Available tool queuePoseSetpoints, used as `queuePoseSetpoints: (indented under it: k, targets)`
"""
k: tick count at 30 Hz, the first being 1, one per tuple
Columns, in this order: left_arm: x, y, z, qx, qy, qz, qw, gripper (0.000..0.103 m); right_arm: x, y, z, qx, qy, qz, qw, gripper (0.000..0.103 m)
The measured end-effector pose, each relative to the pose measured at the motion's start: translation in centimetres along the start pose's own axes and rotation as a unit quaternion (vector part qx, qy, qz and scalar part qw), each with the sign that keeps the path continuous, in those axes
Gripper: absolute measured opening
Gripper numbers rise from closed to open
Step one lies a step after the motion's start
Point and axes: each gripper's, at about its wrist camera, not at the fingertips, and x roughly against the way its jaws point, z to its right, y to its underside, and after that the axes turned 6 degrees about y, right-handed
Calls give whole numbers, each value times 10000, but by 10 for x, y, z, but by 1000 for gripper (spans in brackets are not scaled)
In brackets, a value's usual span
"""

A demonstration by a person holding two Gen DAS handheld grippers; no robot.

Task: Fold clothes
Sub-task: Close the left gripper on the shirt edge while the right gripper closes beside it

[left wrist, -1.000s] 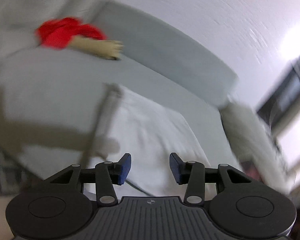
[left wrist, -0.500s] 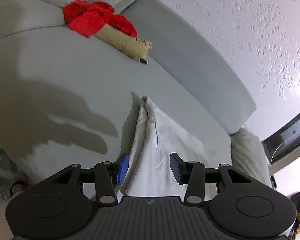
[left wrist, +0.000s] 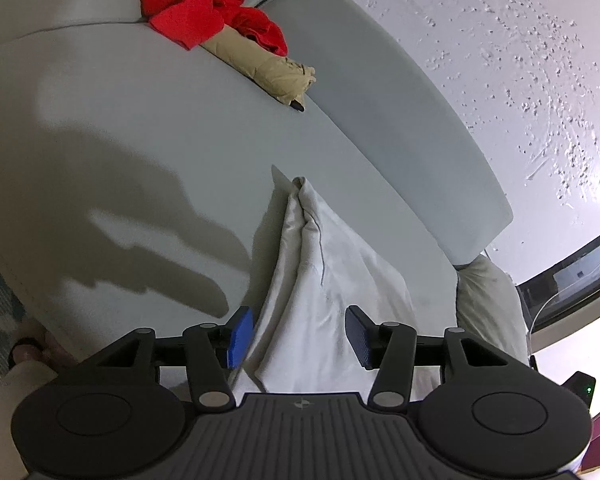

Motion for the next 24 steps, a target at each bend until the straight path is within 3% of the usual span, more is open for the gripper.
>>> queuePoseSetpoints:
  k: [8, 13, 20, 24]
  targets:
    - [-6, -5, -8, 408, 61, -105, 9991, 51, 0, -2, 12, -252, -319, -199, 9990, 68]
    - [-16, -9, -3, 174, -307, -173, 9992, 51, -8, -3, 17, -451, -692, -503, 9953, 63]
    - [-46, -17, 7, -343, -26, -778, 9964, 51, -17, -2, 17, -508, -813, -667, 9932, 60]
    - [-57, -22, 2, -278, 212, -987, 9945, 53, -26, -5, 21, -764, -953, -726, 9898, 60]
